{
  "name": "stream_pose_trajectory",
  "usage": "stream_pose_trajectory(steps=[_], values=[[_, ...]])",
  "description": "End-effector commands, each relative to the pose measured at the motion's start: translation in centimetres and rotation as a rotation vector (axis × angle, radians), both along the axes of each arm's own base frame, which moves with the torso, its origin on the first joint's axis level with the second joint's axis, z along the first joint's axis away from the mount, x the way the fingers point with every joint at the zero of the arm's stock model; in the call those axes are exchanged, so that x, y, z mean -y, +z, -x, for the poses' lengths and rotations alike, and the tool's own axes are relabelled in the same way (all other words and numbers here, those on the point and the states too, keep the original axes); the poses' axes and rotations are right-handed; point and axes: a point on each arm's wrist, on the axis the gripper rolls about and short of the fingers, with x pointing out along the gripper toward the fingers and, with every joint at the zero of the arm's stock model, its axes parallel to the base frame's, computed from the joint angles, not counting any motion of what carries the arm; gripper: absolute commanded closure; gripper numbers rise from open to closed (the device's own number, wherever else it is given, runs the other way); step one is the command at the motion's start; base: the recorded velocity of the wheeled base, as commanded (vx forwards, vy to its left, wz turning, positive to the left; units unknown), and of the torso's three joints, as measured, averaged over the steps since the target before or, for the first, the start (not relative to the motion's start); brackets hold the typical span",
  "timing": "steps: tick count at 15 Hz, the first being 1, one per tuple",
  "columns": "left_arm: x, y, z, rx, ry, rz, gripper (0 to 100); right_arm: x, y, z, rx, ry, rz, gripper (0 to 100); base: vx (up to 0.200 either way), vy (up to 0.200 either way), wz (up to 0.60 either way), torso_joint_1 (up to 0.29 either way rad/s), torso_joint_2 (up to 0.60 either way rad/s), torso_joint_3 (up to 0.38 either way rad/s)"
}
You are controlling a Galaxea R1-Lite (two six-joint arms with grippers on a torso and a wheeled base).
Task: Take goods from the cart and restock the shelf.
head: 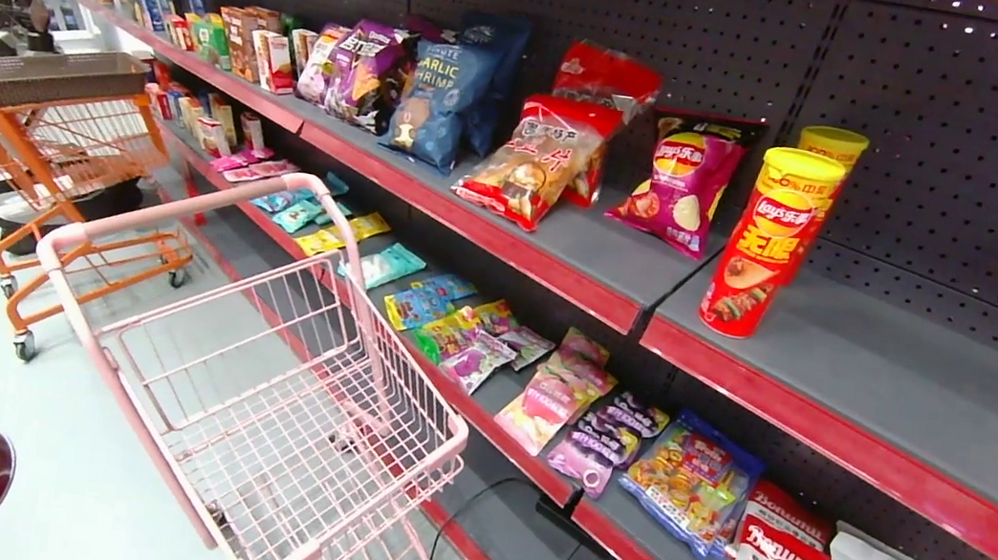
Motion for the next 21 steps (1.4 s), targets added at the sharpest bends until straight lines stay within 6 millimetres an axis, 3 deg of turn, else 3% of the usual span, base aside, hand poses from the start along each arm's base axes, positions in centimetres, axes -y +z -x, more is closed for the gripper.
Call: stream_pose_trajectory(steps=[1,12,16,21], values=[[0.01,0.00,-0.06,-0.003,-0.002,-0.003,100,0.00,-0.02,0.00,0.000,-0.001,0.000,0,0.000,0.000,-0.60,0.017,-0.03,-0.032],[-0.04,-0.29,0.19,0.009,0.011,-0.045,100,0.00,-0.02,0.00,0.000,0.001,0.002,0,0.000,0.000,-0.60,0.006,0.00,-0.002],[-0.09,-0.39,0.24,0.008,0.033,-0.073,100,0.00,0.02,0.01,0.001,0.001,0.002,0,0.000,0.000,0.00,0.000,0.00,0.000],[-0.11,-0.59,0.38,0.007,0.036,-0.100,100,0.00,0.02,0.01,0.001,0.001,0.002,0,0.200,0.000,0.00,-0.002,0.00,0.004]])
